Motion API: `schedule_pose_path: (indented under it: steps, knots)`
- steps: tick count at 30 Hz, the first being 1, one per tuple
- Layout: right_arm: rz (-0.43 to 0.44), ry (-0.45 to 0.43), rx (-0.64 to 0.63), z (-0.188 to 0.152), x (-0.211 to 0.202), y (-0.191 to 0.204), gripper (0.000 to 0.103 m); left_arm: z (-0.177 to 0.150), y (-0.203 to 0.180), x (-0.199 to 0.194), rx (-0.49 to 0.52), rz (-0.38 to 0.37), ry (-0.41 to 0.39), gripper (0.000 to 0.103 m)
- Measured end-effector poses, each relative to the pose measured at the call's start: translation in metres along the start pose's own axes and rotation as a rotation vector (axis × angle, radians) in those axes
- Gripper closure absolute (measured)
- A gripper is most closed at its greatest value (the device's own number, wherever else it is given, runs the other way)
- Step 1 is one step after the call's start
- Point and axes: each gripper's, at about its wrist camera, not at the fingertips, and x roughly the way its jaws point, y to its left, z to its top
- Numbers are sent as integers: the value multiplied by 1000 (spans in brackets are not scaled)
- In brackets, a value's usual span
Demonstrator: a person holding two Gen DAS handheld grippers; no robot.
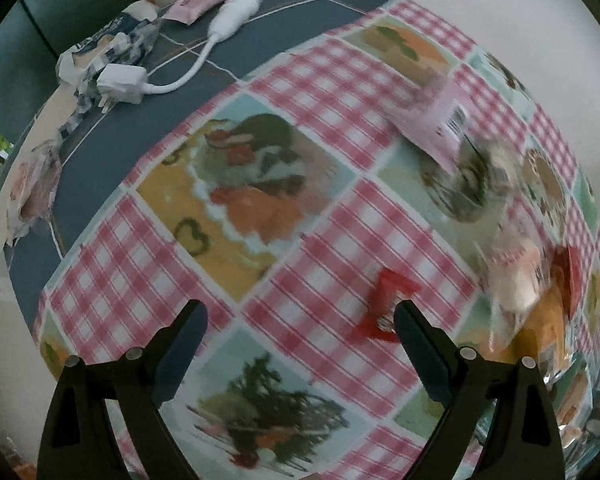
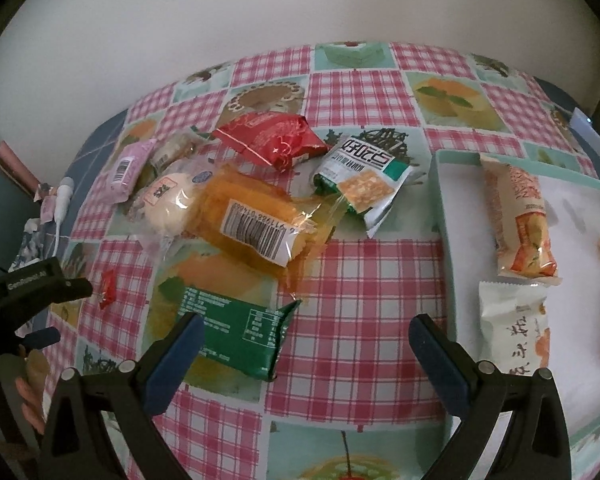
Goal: Organize snacks
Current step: 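Move both grippers back over the snack pile, then grasp the red candy with left gripper while right gripper grasps green biscuit pack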
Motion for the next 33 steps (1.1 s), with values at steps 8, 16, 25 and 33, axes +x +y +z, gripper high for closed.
schedule_pose_path:
  steps: [8, 16, 25, 33]
  knots:
    - [13, 20, 14, 0, 13, 15, 0, 16, 2, 11, 84, -37, -3, 9]
    - [34, 41, 20, 0, 25, 27, 0, 20, -31, 25, 210, -82, 5, 9]
    - [28, 52, -19, -2, 33, 46, 0, 12, -58, 34, 269, -43, -6, 21]
    - [-42, 47, -105, -7, 41, 64, 0, -9, -93, 36, 321, 8, -19, 33]
